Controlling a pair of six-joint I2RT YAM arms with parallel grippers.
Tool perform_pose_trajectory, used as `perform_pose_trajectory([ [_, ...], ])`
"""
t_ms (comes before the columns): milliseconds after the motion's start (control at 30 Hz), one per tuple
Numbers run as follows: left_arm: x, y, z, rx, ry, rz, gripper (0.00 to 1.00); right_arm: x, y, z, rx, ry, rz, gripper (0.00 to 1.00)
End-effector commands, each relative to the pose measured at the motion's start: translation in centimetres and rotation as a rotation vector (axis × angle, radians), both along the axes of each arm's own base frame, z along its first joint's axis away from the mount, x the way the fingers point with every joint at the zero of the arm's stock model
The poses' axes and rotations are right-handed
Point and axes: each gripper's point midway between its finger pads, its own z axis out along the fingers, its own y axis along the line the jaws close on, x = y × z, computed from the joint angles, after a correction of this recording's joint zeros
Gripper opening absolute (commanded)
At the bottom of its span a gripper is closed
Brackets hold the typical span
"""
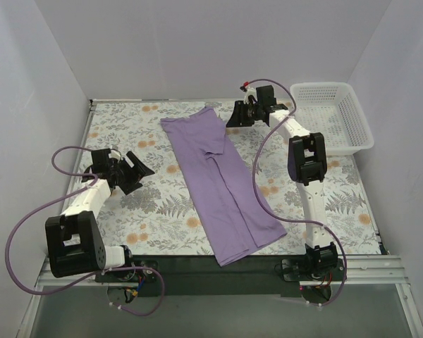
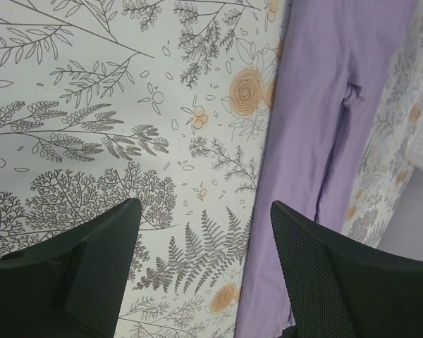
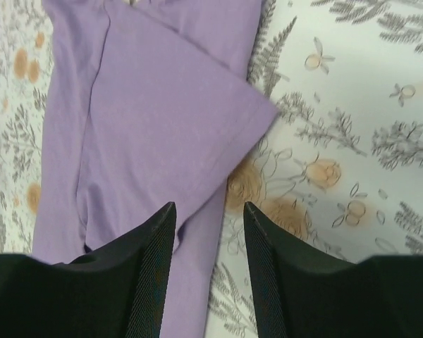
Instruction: Fold and stack the t-shirts
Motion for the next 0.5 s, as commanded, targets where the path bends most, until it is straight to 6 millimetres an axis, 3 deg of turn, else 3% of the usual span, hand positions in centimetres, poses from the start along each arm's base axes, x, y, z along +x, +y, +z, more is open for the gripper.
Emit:
perform_pose_trajectory([
  [0, -0.1, -0.3, 1.5, 0.02, -0.083, -0.045, 0.73, 1.7, 0.7, -0.8, 0.048, 0.031, -0.046, 0.5],
  [200, -1.8, -0.7, 1.4, 0.019, -0.1, -0.054, 0.73, 2.8, 1.3, -2.3, 0.12, 0.1, -0.114, 0.5],
  [467, -1.9, -0.6, 2.3, 0.025, -0.123, -0.047, 0.73, 2.9, 2.5, -4.0, 0.226, 0.174, -0.122, 0.48],
])
